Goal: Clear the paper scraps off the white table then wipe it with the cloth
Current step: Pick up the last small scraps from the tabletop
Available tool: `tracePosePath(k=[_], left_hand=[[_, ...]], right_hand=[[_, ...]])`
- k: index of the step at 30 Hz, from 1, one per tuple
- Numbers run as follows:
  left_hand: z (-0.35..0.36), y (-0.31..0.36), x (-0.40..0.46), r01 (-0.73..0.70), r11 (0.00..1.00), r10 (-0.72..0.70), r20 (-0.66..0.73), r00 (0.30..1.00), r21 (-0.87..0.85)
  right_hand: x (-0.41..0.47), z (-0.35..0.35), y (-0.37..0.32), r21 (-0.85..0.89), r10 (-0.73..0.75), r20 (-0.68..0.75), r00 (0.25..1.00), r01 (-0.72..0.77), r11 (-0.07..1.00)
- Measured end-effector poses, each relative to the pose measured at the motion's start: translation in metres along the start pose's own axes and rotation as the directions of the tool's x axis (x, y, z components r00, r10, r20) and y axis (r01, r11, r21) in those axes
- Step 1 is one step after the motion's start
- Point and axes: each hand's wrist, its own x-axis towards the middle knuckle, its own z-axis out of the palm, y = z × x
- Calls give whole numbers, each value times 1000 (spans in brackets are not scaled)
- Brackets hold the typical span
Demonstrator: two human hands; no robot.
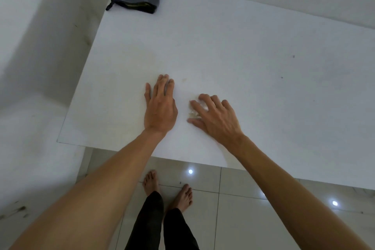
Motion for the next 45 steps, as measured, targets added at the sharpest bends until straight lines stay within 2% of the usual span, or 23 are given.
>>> tracePosePath(k=[4,7,10,12,14,16,18,21,22,28,32,36,37,39,41,45], left_hand=[[0,-1,0,-4,1000,4,-7,1000,5],[0,-1,0,-5,1000,6,-6,1000,12],[0,-1,1,-3,1000,3,-1,1000,25],[1,-1,1,-1,1000,1,5,1000,30],[1,-1,1,0,999,0,10,1000,32],[2,-1,1,2,999,-2,13,1000,33],[1,-2,1,4,999,-4,16,1000,33],[1,-2,1,4,1000,-5,26,1000,29],[1,-2,1,5,1000,-6,29,1000,31],[1,-2,1,4,1000,-5,24,1000,29],[1,-2,1,0,1000,-1,13,1000,28],[1,-2,1,4,1000,-4,16,1000,28],[1,-2,1,4,1000,-4,18,1000,29],[2,-2,1,3,1000,-3,18,1000,28],[2,-1,1,5,1000,-5,17,1000,25],[1,-1,1,6,1000,-6,16,1000,29]], right_hand=[[9,2,8,72,-19,-60,998,23,997],[11,-1,13,164,10,-25,1000,-6,986],[14,-2,21,310,114,30,993,-117,943],[16,-4,26,432,237,43,971,-232,872],[18,-11,26,590,415,95,905,-387,709],[19,-19,27,723,545,266,795,-538,433],[19,-26,28,754,588,411,696,-622,210],[18,-38,29,792,555,518,651,-610,-23],[18,-42,28,792,539,548,640,-604,-88],[16,-37,34,768,457,636,622,-569,-295],[18,-39,36,731,432,682,591,-568,-377],[18,-38,40,698,340,698,630,-493,-519],[19,-40,41,679,327,714,620,-499,-538],[20,-44,41,679,340,722,602,-523,-515],[20,-46,41,701,334,704,627,-537,-470],[22,-46,41,696,293,703,648,-545,-467]])
